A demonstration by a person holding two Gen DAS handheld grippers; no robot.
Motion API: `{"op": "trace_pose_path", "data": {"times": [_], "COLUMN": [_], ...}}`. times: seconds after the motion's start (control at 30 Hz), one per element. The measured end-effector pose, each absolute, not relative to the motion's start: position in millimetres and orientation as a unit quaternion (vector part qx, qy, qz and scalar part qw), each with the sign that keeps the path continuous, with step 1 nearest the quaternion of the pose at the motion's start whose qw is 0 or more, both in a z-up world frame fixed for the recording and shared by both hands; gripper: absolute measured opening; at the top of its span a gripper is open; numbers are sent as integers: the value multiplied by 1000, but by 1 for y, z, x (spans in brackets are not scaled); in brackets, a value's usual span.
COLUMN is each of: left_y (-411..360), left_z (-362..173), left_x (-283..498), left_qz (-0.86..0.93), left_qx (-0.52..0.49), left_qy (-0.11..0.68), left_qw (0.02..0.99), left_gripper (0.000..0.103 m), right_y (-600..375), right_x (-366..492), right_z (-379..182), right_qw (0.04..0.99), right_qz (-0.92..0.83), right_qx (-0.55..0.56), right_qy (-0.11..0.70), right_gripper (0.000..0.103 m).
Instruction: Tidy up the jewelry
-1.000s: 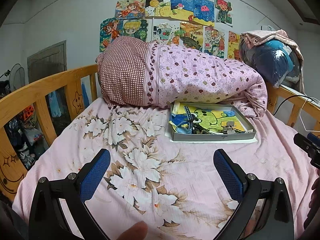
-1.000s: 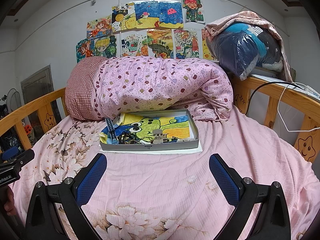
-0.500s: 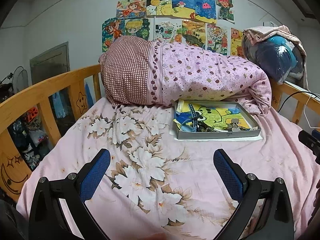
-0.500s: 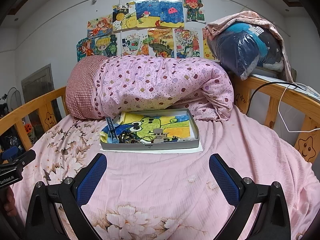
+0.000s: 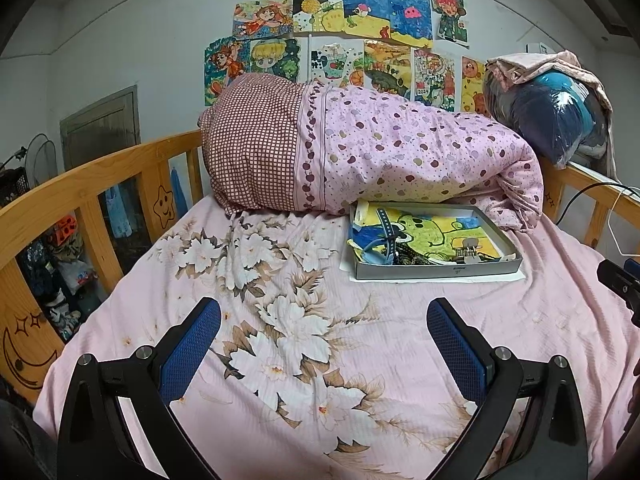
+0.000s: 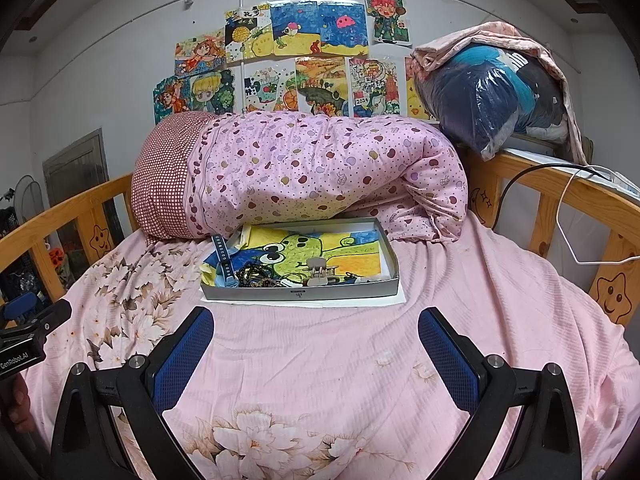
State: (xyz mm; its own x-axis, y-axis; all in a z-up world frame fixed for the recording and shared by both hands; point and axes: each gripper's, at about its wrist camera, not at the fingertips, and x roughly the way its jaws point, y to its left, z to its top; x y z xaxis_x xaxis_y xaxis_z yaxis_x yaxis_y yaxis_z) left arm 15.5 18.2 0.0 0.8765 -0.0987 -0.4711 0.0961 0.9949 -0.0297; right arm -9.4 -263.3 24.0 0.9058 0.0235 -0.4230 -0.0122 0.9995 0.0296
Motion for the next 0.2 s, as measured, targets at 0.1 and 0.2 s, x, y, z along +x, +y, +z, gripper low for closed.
{"op": "trace_pose_path", "data": {"times": [0.1,0.2], "left_y": [20,21], "left_z": [0,0], "left_x": [16,17], "left_qz": [-51,-52], "left_qx": [-2,-2], "left_qy": [243,243], "left_qw": [969,969], "left_gripper": [101,101], "right_y": [-263,-263], "right_x": [-10,-10], "right_z": [24,24], "right_qw": [976,976], "right_qz": [9,9], "right_qx": [14,13], "right_qy": [217,217], "right_gripper": [103,103]}}
